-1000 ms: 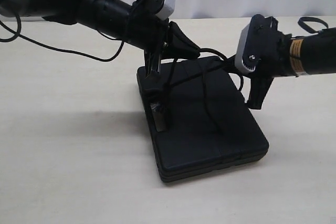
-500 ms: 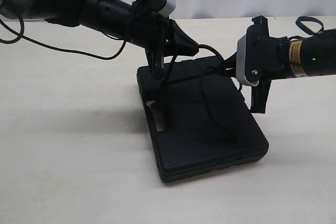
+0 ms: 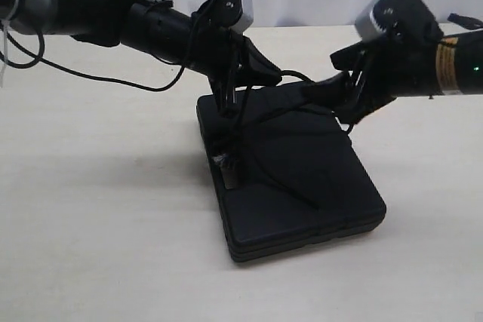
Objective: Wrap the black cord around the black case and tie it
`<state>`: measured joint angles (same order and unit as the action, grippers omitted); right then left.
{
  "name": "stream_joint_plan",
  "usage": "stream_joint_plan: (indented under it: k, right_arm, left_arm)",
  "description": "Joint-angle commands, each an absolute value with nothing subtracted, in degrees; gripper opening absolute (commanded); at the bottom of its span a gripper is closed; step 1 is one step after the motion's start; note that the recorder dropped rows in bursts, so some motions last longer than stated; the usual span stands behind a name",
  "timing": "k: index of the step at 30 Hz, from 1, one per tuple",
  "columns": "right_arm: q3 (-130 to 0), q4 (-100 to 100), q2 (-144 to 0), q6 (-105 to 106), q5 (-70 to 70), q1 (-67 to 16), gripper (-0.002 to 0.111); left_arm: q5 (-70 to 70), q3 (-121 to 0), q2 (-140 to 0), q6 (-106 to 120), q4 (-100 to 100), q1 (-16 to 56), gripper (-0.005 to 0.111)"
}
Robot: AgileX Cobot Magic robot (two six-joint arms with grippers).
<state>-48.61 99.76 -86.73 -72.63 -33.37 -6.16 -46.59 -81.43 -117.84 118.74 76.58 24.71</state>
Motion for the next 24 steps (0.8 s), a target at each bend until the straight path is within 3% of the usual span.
stream_joint_plan:
  k: [1, 4, 9, 16, 24]
  right_arm:
    - [-46.6, 99.9, -83.3, -96.0, -50.5, -6.1, 0.068]
    - [-42.1, 99.9, -83.3, -91.9, -51.8, -8.7, 0.061]
    - [-39.0, 99.9, -83.3, -85.9, -28.0, -19.0, 0.061]
    - [-39.2, 99.9, -86.1, -87.5, -15.1, -30.3, 0.061]
    - [-40.4, 99.9, -95.9, -90.4, -4.4, -32.6, 0.061]
  left_arm:
    - [-47.0, -81.4, -117.8, 118.3, 76.6, 24.4, 0.000]
    - [-47.0, -81.4, -117.8, 118.2, 76.6, 24.4, 0.000]
    - [-47.0, -81.4, -117.8, 118.2, 76.6, 24.4, 0.000]
    - [-47.3, -81.4, -117.8, 118.2, 76.6, 24.4, 0.000]
    - [-47.5, -81.4, -117.8, 118.2, 76.7, 24.4, 0.000]
